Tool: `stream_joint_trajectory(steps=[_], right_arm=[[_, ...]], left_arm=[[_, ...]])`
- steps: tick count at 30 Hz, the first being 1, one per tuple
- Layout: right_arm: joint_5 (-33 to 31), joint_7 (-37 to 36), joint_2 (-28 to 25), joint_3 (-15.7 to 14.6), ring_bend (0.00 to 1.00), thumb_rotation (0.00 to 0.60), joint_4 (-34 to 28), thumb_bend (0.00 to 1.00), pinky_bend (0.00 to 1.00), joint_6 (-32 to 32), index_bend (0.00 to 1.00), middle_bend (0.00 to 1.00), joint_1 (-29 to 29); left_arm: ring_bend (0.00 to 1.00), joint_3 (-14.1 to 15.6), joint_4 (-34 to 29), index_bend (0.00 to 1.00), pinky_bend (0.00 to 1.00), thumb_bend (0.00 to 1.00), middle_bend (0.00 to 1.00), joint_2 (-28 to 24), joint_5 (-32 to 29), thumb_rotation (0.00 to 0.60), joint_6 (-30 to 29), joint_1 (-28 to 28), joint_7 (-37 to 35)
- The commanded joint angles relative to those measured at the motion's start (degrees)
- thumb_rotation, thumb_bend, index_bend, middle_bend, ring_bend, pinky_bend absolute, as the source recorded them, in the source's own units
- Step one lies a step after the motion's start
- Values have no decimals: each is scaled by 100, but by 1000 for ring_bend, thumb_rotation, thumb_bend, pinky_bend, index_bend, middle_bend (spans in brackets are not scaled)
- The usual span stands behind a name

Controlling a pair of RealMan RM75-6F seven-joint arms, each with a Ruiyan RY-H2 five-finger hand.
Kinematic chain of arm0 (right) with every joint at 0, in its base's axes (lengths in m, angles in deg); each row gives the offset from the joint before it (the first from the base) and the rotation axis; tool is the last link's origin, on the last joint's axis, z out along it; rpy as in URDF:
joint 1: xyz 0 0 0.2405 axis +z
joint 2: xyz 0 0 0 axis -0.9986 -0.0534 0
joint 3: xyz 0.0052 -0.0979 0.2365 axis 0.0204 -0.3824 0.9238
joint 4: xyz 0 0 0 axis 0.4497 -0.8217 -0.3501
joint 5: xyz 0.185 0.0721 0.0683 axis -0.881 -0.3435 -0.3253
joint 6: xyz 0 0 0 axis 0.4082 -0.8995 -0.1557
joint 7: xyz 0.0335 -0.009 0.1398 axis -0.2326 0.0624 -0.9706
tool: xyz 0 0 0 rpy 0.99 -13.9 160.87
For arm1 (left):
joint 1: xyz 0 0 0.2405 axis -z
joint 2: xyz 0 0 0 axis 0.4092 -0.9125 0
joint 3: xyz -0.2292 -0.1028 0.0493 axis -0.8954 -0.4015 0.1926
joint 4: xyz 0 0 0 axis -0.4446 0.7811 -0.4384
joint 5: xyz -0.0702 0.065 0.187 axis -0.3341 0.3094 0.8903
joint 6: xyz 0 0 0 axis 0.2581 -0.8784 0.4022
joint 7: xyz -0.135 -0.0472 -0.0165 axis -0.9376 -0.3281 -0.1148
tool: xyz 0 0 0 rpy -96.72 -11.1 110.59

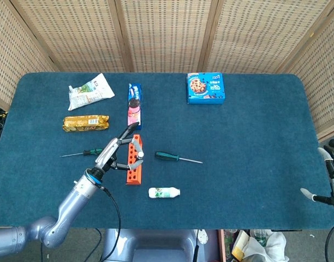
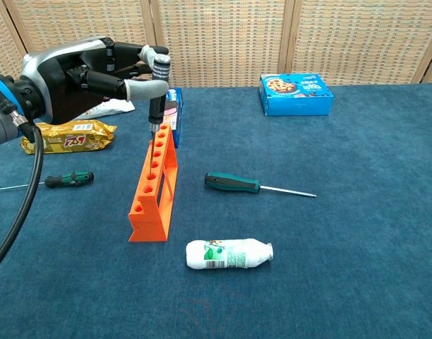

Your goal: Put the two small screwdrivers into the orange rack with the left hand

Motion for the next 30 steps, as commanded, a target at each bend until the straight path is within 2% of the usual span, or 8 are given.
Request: stream_joint_trajectory(steps=[1, 22, 30], right_arm=[[-4, -7, -1, 1, 0, 600, 3, 0, 0, 0, 0, 0, -1], [-23, -59, -7, 1, 0, 600, 19, 0, 0, -58, 0, 0, 19], [-19, -71, -9, 1, 0, 600, 22, 0, 0, -47, 0, 0, 15]], left_arm=[[0, 33, 36, 656, 0, 364, 0, 28, 19, 600, 15, -2, -11], [0, 418, 721, 655, 0, 364, 0, 400, 437, 600, -109, -132, -185], [0, 470, 889, 656, 0, 364, 0, 468, 479, 600, -87, -142, -269]])
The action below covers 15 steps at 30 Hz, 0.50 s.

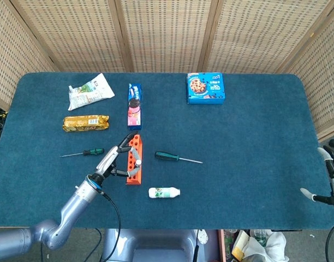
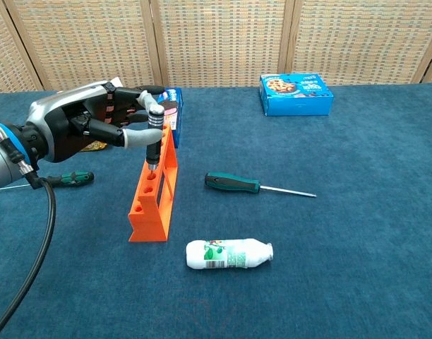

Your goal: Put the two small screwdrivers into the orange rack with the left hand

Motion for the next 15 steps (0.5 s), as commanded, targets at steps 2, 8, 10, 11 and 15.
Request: stream_joint_trajectory(steps=[2, 8, 10, 11, 15], right_arm=[[0, 8, 4, -3, 0, 600, 2, 0, 0, -5, 0, 0, 2], [2, 39, 13, -7, 0, 600, -5, 0, 0, -17, 0, 0, 11], [-5, 37, 12, -4, 0, 600, -4, 0, 0, -17, 0, 0, 10], [-4, 35, 11, -4, 0, 600, -5, 0, 0, -15, 0, 0, 9], [13, 33, 8, -14, 0, 600, -7, 0, 0, -15, 0, 0, 8]], left_arm=[[0, 21, 51, 656, 0, 364, 0, 27, 22, 600, -3, -12, -53], [0, 69, 160, 656, 0, 364, 0, 68, 106, 600, -44, -37, -110], [0, 83, 185, 656, 0, 364, 0, 79, 134, 600, -66, -48, -133], [0, 90, 195, 656, 0, 365, 0, 83, 143, 600, -75, -54, -140], [0, 102, 288, 656, 0, 364, 0, 134, 152, 600, -111, -79, -198]])
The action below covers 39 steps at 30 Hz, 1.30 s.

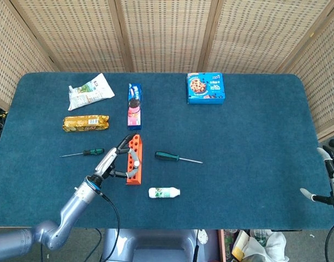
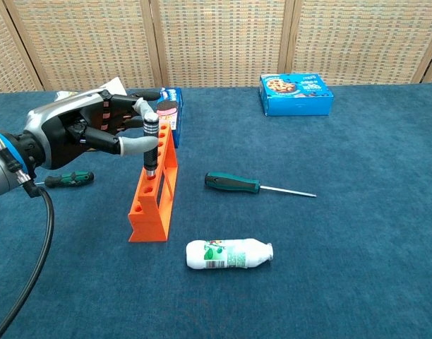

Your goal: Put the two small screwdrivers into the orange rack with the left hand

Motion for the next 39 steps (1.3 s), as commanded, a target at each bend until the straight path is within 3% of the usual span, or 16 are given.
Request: stream_joint_trajectory(steps=[1, 35, 39], right_arm=[[6, -2, -3, -4, 0, 600, -3, 0, 0, 0, 0, 0, -1], [-5, -6, -1, -3, 0, 600, 1, 0, 0, -19, 0, 0, 11], [-7, -10, -3, -1, 0, 600, -2, 0, 0, -14, 0, 0, 10]], left_arm=[[0, 1, 58, 656, 0, 364, 0, 32, -8, 600, -3, -8, -38], [0, -9, 243, 655, 0, 364, 0, 176, -101, 600, 110, 35, 74], [0, -6, 249, 620, 0, 365, 0, 167, -84, 600, 102, 27, 72]])
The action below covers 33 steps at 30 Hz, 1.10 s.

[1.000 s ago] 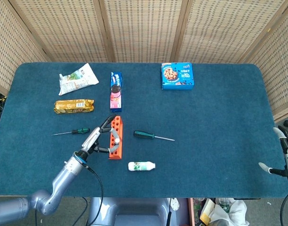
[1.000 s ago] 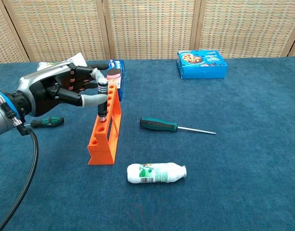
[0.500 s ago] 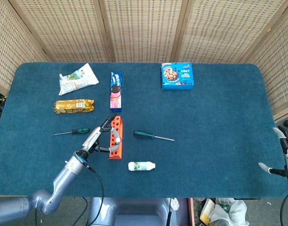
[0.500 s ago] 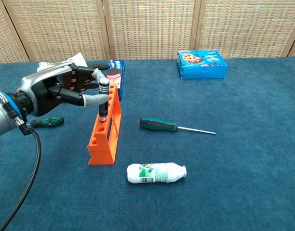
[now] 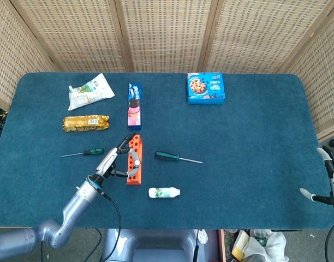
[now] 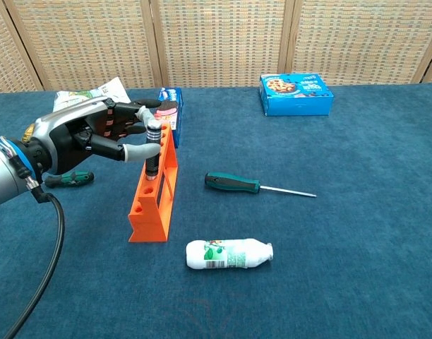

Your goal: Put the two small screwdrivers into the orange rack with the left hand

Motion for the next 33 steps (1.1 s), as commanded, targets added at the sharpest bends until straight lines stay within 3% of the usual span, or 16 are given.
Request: stream_joint_trajectory(steps=[1, 5, 8, 11, 15, 22, 23, 25, 27, 29, 33], right_arm=[[1, 2, 0, 0, 0, 600, -2, 0, 0, 0, 0, 0, 0], [3, 7, -1, -4, 0, 600, -5, 0, 0, -3, 0, 0, 0], [5, 7, -7, -5, 0, 600, -15, 0, 0, -4, 0, 0, 0], [-7, 4, -4, -1, 0, 600, -7, 0, 0, -2, 0, 0, -2], [6, 6, -4, -6, 0, 600, -14, 0, 0, -2, 0, 0, 0], [-1, -31, -20, 2, 0, 600, -21, 0, 0, 11, 0, 0, -8], [-1, -36, -22, 3, 0, 600, -22, 0, 0, 14, 0, 0, -9], [4, -44, -27, 0, 0, 600, -22, 0, 0, 17, 0, 0, -12], [19, -47, -28, -4, 0, 600, -27, 0, 0, 23, 0, 0, -13], [27, -42, -29, -5, 0, 600, -34, 0, 0, 33, 0, 0, -15], [25, -29, -27, -4, 0, 600, -36, 0, 0, 41, 0, 0, -19]], left_arm=[[0, 3, -4, 611, 0, 365, 0, -7, 8, 600, -3, -3, 0], [0, 23, 2, 559, 0, 366, 0, -15, 25, 600, -5, -8, 46], [0, 31, -2, 407, 0, 352, 0, -33, 38, 600, -10, -13, 66], [0, 59, -24, 285, 0, 248, 0, -81, 107, 600, -24, -21, 36], [0, 114, -107, 227, 0, 161, 0, -204, 243, 600, -123, -62, 77], [0, 154, -502, 146, 0, 141, 0, -657, 554, 600, -404, -159, 76], [0, 156, -586, 132, 0, 175, 0, -772, 603, 600, -422, -160, 98], [0, 145, -814, 104, 0, 349, 0, -1051, 661, 600, -412, -151, 133], [0, 77, -1113, 91, 0, 744, 0, -1439, 704, 600, -365, -107, 171], [0, -7, -1416, 91, 0, 963, 0, -1911, 614, 600, -163, -17, 378], [0, -216, -1951, 177, 0, 1000, 2, -2650, 153, 600, 253, 175, 1060]])
